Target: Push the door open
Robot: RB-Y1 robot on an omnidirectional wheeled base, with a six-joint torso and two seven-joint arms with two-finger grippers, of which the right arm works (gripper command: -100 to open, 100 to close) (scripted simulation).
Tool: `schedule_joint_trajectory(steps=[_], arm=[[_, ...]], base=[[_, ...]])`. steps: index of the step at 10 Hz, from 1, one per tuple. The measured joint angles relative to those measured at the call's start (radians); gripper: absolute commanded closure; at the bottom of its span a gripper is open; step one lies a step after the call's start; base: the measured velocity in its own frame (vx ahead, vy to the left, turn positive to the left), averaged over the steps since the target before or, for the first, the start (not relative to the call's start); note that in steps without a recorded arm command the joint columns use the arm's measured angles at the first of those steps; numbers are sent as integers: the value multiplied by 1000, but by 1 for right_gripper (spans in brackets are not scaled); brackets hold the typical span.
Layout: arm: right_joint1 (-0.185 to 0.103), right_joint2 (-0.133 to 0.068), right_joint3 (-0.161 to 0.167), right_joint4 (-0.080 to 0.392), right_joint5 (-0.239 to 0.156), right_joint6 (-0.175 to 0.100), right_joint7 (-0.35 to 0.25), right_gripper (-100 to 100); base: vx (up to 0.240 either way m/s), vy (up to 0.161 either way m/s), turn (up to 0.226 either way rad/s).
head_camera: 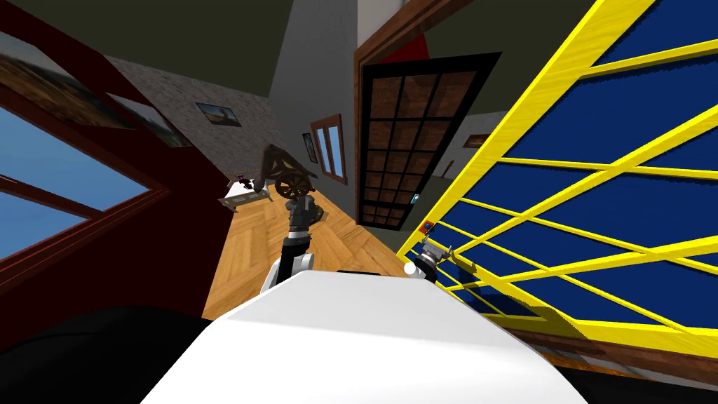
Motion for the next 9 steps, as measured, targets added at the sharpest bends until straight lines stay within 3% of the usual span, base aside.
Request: schedule_joint_trajectory(steps=[5, 6, 9], arm=[[-26, 29, -13, 117, -86, -60, -70, -100], [-43, 30, -16, 155, -99, -76, -86, -100], [-54, 58, -25, 215, -155, -108, -123, -100]], base=[[-11, -129, 250], [-12, -124, 354], [-53, -154, 308]])
